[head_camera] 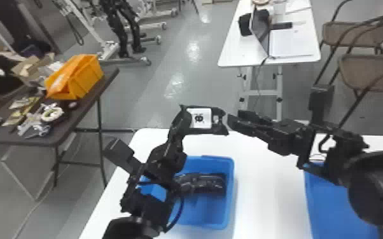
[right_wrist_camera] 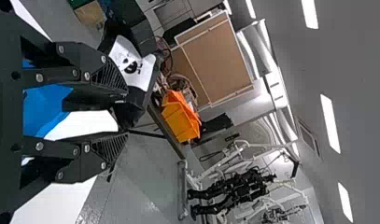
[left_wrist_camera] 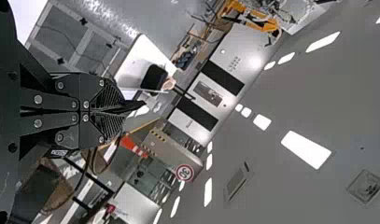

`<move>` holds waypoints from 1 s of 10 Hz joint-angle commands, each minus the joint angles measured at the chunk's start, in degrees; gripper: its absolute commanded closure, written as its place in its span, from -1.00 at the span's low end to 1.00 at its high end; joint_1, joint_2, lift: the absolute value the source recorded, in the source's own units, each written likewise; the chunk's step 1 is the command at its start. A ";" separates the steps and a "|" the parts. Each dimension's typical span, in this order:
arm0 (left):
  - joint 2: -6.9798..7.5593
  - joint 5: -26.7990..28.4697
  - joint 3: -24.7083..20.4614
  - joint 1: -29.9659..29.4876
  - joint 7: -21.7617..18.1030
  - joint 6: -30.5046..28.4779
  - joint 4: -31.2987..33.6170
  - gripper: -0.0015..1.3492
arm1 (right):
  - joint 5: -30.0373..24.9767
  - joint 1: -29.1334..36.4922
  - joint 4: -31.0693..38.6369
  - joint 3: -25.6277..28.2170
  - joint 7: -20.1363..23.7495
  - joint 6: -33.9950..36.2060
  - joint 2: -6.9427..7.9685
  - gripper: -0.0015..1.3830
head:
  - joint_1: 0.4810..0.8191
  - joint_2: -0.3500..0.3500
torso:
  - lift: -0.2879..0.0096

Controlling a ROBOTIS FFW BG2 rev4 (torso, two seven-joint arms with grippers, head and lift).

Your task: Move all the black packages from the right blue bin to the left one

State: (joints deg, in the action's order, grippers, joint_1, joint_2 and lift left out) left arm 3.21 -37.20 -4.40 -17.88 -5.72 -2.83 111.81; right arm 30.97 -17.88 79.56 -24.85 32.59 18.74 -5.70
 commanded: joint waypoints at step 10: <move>-3.36 48.36 -5.00 -10.69 3.52 -8.15 2.97 -0.69 | -21.56 29.92 29.68 27.58 -6.13 12.28 3.15 -0.46 | 0.27 0.64 | 0.68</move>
State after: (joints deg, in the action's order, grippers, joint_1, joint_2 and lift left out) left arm 0.03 11.56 -9.04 -28.52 -2.20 -10.76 114.80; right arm 11.66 10.89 107.57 2.05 26.42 29.51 -2.69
